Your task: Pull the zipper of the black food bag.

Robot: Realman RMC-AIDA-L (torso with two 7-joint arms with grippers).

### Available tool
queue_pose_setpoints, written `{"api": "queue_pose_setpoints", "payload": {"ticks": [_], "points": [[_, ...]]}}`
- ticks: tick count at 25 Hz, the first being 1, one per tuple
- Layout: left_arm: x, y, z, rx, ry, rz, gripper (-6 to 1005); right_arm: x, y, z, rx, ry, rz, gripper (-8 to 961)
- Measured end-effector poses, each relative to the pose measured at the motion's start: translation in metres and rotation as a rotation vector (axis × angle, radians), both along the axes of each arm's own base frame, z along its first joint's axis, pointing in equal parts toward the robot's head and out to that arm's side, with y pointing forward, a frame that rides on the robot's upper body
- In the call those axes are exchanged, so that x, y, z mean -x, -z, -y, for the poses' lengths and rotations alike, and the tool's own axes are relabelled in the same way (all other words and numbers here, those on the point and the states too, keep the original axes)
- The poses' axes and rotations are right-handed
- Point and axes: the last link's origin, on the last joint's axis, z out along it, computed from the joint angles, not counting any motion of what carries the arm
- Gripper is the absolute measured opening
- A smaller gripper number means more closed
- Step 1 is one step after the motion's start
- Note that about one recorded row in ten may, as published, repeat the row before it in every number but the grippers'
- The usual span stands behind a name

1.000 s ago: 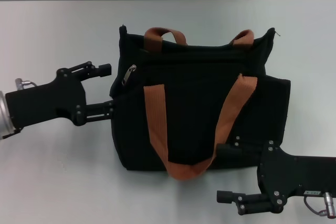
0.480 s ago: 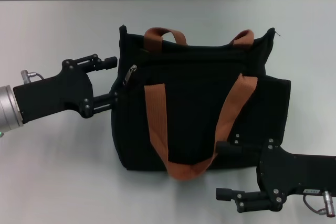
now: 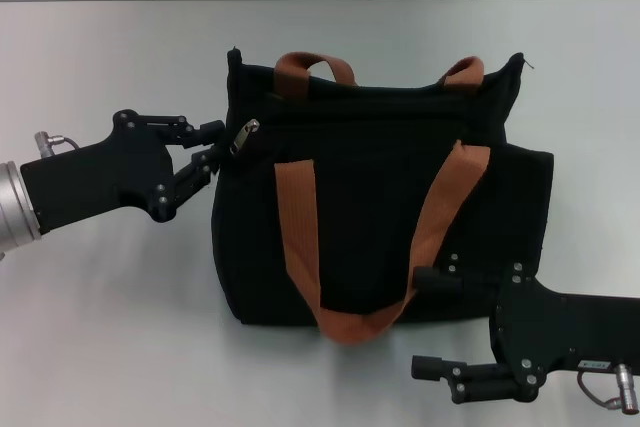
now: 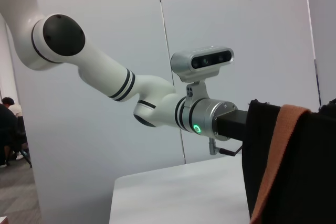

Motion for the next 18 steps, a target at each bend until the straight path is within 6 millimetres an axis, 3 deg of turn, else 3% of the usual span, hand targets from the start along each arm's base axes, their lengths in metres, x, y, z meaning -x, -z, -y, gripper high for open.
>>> {"api": "queue_pose_setpoints", "payload": {"ticks": [4, 9, 18], "points": [[-0.003, -0.001, 0.000, 0.000, 0.013, 0.015, 332, 0.000, 0.000, 0.001, 0.000, 0.001, -0.001, 820], [-0.006, -0.007, 0.003, 0.006, 0.037, 0.044, 29, 0.000, 0.000, 0.001, -0.002, 0.002, -0.002, 819], [-0.004, -0.014, 0.011, -0.009, 0.042, 0.090, 18, 0.011, -0.007, 0.000, 0.038, 0.056, -0.125, 819]]}}
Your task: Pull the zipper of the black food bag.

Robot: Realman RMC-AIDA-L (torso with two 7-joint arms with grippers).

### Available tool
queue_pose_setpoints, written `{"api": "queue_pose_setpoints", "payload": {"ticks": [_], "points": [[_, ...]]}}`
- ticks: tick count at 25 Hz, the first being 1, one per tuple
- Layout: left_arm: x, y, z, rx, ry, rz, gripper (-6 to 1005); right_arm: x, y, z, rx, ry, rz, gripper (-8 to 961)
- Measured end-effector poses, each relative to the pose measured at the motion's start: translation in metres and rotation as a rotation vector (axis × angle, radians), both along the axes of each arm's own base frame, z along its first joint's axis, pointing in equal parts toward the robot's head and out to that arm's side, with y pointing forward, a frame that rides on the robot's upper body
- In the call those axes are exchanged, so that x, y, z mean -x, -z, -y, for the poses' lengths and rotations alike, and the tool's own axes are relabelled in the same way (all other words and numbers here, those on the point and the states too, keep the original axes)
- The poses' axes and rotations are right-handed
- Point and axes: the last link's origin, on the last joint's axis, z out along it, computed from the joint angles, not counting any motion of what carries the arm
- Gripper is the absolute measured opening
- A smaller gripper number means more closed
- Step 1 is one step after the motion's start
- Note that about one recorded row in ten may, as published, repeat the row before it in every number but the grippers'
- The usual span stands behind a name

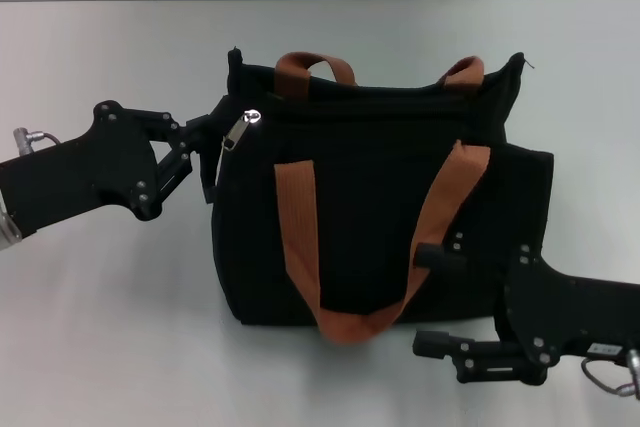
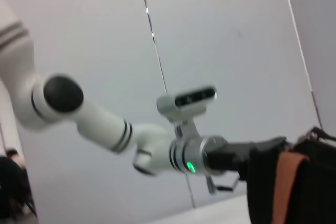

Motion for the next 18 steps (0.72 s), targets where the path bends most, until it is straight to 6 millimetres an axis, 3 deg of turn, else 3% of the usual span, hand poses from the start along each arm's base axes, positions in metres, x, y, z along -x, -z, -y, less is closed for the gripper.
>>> {"api": "queue_pose_setpoints", "payload": {"ticks": [11, 18], "points": [[0.002, 0.000, 0.001, -0.002, -0.010, 0.002, 17, 0.011, -0.012, -0.015, 0.158, 0.145, -0.076, 819], [0.004, -0.001, 0.001, -0.015, -0.020, 0.000, 17, 0.031, -0.031, -0.037, 0.297, 0.242, -0.182, 820]]}}
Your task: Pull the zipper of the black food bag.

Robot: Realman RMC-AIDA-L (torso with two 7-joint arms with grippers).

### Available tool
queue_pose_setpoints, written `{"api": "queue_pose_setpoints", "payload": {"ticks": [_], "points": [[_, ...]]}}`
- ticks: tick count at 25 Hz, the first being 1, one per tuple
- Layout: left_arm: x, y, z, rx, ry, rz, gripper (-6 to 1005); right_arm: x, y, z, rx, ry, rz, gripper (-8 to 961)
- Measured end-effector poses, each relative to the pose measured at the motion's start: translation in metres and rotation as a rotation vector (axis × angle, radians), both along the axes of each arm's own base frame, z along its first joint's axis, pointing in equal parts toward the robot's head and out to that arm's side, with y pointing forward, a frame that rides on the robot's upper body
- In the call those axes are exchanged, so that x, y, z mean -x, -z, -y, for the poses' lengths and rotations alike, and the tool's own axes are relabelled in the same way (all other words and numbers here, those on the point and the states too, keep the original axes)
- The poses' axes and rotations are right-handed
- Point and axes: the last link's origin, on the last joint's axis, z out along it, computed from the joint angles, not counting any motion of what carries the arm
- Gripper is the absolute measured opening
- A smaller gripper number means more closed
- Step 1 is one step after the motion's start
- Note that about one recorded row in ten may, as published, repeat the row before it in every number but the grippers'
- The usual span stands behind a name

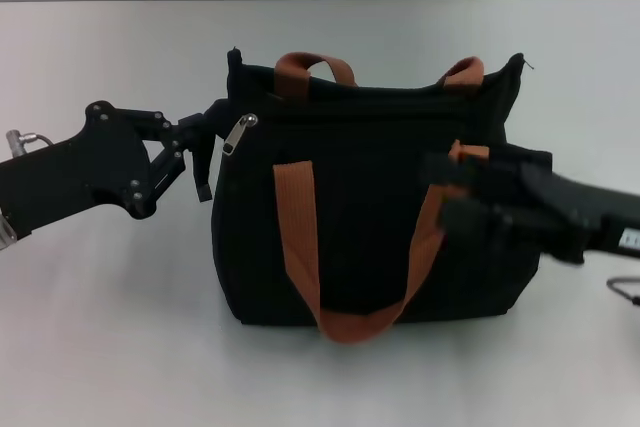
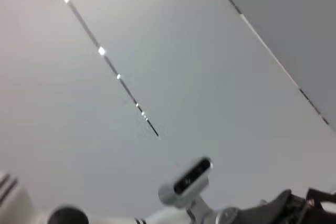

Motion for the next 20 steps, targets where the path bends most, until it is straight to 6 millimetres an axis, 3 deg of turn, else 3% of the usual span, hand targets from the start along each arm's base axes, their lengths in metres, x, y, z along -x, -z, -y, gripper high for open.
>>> {"api": "queue_pose_setpoints", "payload": {"ticks": [10, 16, 20], "points": [[0.000, 0.000, 0.001, -0.001, 0.001, 0.003, 18, 0.042, -0.012, -0.045, 0.178, 0.049, 0.016, 818], [-0.003, 0.004, 0.001, 0.004, 0.006, 0.014, 18, 0.065, -0.002, -0.071, 0.314, 0.144, 0.133, 816], [-0.005, 0.005, 0.001, 0.004, 0.012, 0.016, 18, 0.073, 0.001, -0.077, 0.358, 0.164, 0.175, 816]]}}
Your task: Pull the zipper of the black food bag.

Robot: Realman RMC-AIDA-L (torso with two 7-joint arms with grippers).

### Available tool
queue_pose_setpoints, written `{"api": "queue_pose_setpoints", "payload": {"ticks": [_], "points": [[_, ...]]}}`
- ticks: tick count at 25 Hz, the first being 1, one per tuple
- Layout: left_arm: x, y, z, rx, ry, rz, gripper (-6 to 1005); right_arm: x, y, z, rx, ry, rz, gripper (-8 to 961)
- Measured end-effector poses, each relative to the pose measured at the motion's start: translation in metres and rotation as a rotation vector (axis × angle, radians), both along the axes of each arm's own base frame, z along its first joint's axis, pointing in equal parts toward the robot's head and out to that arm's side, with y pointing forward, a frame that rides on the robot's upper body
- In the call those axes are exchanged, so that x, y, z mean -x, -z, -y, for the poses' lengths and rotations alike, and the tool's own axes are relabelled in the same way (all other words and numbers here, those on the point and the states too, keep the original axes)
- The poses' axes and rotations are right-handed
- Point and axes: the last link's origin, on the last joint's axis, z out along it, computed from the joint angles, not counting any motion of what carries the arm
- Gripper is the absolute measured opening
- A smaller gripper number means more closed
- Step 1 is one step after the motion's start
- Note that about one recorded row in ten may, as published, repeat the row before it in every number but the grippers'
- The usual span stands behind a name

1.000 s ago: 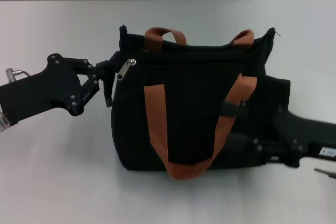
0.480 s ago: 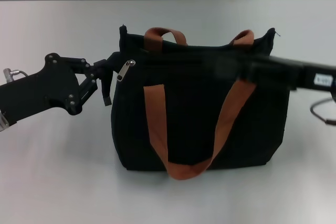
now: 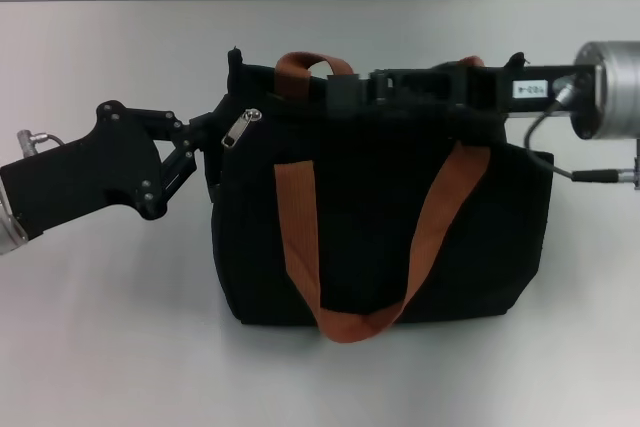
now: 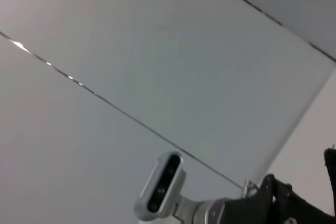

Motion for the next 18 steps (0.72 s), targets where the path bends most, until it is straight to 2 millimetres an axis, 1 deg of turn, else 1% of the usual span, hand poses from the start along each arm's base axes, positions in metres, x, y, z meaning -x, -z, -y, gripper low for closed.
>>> {"api": "queue_pose_setpoints", "payload": {"ticks": [6, 18], "points": [[-0.004, 0.000, 0.001, -0.001, 0.018, 0.016, 19, 0.017, 0.005, -0.008, 0.075, 0.014, 0.066, 816], [-0.005, 0.000, 0.004, 0.004, 0.025, 0.028, 19, 0.031, 0.014, -0.015, 0.119, 0.030, 0.140, 816]]}}
